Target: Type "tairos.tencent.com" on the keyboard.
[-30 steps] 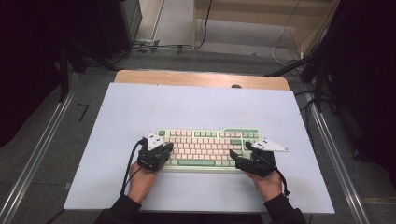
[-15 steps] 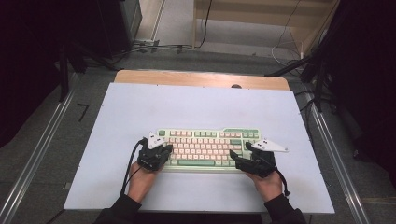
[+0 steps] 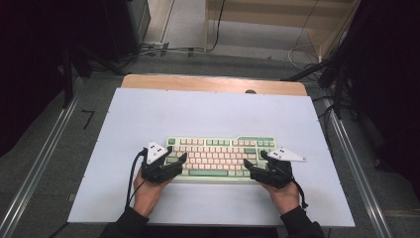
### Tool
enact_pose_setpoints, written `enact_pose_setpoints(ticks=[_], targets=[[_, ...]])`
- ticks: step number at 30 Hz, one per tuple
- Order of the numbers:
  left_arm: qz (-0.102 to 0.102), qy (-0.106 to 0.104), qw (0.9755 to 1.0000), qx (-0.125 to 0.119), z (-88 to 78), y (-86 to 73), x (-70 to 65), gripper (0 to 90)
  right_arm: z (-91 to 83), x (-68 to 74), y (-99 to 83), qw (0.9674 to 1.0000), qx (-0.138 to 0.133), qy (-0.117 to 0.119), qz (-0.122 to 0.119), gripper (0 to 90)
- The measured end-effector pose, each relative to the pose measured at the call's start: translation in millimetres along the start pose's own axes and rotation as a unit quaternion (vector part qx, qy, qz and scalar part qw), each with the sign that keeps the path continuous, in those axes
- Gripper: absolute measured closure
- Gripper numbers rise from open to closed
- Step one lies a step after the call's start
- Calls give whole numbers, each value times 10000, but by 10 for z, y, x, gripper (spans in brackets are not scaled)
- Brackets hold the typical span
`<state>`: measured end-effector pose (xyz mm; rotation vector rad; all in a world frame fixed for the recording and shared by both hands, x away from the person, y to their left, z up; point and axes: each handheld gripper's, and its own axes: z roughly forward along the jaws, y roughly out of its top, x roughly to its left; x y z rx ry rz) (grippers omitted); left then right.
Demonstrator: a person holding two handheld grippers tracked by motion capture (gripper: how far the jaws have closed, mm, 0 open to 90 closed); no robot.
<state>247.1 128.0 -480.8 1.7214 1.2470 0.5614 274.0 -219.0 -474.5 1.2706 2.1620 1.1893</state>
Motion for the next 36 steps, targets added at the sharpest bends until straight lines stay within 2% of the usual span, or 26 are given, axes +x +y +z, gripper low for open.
enact_pose_setpoints(ticks=[4, 11, 18, 19, 28, 36], targets=[[-48, 146, 9999, -34, -20, -8, 29, 384, 13, 12, 6, 10000, 3, 10, -1, 266], [-79, 194, 9998, -44, -55, -27, 44, 383, 54, 59, 31, 9999, -33, 70, -110, 308], [-172, 301, 9993, -101, -114, -56, 75, 384, 105, 114, 74, 9997, -71, 160, -186, 400], [-167, 318, 9993, -103, -127, -60, 85, 384, 127, 132, 91, 9996, -75, 179, -189, 435], [-253, 440, 9986, -111, -217, -110, 137, 384, 256, 226, 152, 9990, -47, 319, -325, 536], [-303, 507, 9982, -128, -269, -140, 160, 385, 365, 294, 197, 9986, -11, 380, -370, 682]])
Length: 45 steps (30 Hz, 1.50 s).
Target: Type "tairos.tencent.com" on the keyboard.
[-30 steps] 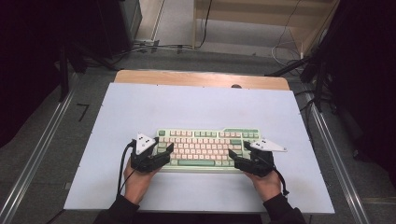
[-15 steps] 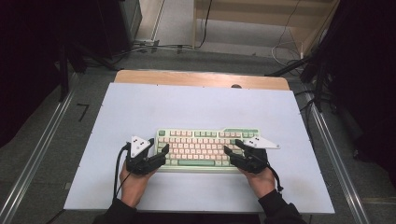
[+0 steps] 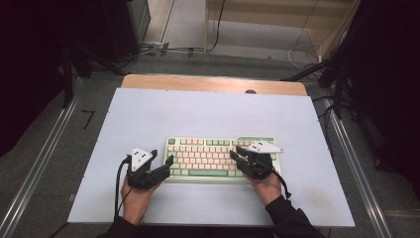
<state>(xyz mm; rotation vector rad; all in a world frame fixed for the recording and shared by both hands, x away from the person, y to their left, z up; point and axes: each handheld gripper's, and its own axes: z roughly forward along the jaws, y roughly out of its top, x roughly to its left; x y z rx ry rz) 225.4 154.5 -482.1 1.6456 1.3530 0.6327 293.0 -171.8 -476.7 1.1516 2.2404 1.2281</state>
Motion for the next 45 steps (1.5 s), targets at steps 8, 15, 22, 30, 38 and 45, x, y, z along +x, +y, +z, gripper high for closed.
enact_pose_setpoints(ticks=[8, 15, 22, 30, 38, 45], targets=[[-40, 33, 10000, -17, -31, -13, 21, 387, 133, 61, 48, 9998, 108, 130, -85, 842], [-41, 33, 10000, -14, -32, -14, 23, 387, 206, 123, 66, 9996, 175, 188, -152, 875], [-43, 42, 10000, -20, -35, -13, 25, 386, 282, 176, 72, 9991, 293, 187, -233, 875], [-33, 26, 10000, -13, -35, -12, 24, 387, 325, 209, 76, 9989, 353, 141, -268, 875], [-24, 16, 10000, -8, -33, -13, 23, 386, 345, 223, 80, 9989, 371, 137, -268, 875], [-21, 24, 10000, -4, -35, -14, 24, 386, 351, 226, 77, 9988, 378, 133, -293, 874]])
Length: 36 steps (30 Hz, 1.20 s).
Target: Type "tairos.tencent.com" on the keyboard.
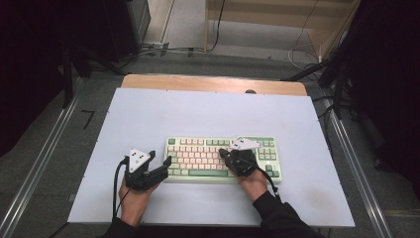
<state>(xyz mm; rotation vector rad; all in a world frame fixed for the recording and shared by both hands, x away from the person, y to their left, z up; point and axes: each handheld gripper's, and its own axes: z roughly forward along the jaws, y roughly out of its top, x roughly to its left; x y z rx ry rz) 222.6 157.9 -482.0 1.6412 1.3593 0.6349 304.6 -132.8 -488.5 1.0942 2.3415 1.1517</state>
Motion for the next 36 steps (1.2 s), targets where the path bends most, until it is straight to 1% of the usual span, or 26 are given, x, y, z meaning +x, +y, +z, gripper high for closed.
enact_pose_setpoints(ticks=[16, 21, 23, 25, 27, 28, 29, 30, 31, 33, 34, 35, 36], targets=[[18, -2, 10000, -1, -1, -1, -2, 387, 7, 1, -1, 10000, 48, -9, 11, 874], [21, -3, 10000, 1, -1, -2, -3, 387, 15, -1, -4, 10000, 94, -20, 20, 874], [26, -8, 10000, 2, -2, -2, -4, 387, 34, -3, -11, 9998, 175, 0, 29, 874], [29, -10, 10000, 0, -3, -2, -4, 387, 30, -2, -3, 9998, 197, 5, 39, 874], [26, 7, 10000, -3, -8, -1, -3, 388, 9, -10, 1, 9999, 139, 17, 90, 864], [23, 8, 10000, -7, -10, -1, -1, 387, -10, -15, 9, 9999, 58, 22, 111, 836], [21, 10, 10000, -1, -11, 0, 1, 387, -48, -32, 24, 9998, -63, 83, 173, 746], [21, 9, 10000, 4, -12, -1, 3, 387, -48, -32, 24, 9998, -63, 83, 173, 746], [13, 4, 10000, -1, -13, -2, 4, 387, -64, -43, 28, 9997, -79, 97, 224, 683], [15, 5, 10000, 0, -13, -2, 6, 386, -79, -68, 34, 9993, -101, 130, 329, 522], [16, 3, 10000, 2, -15, -2, 6, 386, -80, -81, 34, 9992, -105, 157, 356, 461], [20, -1, 10000, 0, -17, -2, 7, 386, -82, -84, 33, 9991, -104, 157, 389, 424], [15, -3, 10000, -9, -18, -1, 6, 386, -93, -85, 32, 9991, -93, 153, 375, 354]])
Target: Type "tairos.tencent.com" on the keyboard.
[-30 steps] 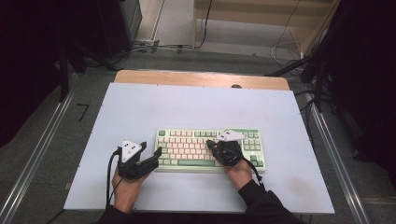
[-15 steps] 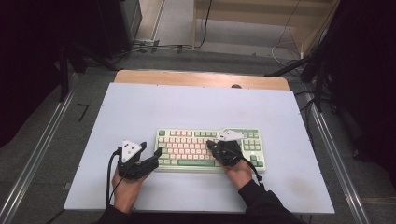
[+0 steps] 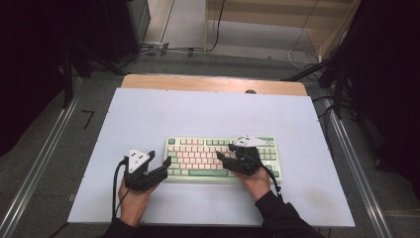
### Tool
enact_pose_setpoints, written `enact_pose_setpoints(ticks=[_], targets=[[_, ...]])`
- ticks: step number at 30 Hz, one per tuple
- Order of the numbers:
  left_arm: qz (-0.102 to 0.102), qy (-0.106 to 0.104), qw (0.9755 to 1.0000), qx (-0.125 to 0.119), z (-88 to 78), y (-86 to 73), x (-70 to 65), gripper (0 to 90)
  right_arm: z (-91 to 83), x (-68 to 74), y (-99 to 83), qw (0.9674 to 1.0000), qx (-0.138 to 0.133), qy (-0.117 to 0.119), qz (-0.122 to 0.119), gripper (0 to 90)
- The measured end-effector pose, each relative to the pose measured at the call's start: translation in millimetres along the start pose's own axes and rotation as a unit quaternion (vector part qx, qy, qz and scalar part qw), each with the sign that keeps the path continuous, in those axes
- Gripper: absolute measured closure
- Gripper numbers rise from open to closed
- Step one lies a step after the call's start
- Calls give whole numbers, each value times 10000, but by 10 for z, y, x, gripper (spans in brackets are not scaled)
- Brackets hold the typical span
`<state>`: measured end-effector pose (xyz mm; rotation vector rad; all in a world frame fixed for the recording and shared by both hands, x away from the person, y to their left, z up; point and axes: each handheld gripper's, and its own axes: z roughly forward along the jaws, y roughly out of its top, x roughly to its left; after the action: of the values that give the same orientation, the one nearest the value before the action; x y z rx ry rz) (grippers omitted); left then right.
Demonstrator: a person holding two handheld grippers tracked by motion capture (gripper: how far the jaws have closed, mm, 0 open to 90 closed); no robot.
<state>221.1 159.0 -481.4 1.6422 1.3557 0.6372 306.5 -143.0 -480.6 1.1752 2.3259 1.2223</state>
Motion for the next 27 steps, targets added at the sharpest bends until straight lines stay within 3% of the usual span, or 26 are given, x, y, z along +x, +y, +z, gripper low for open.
enact_pose_setpoints(ticks=[9, 20, 27], targets=[[44, -76, 10000, 8, 38, 18, -21, 392, -51, -11, -24, 10000, -41, 19, 82, 227], [211, -297, 9993, 77, 181, 75, -135, 400, -211, -172, -135, 9984, -133, -59, 544, 222], [297, -484, 9983, 127, 282, 114, -230, 449, -327, -239, -196, 9973, -243, -277, 640, 219]])
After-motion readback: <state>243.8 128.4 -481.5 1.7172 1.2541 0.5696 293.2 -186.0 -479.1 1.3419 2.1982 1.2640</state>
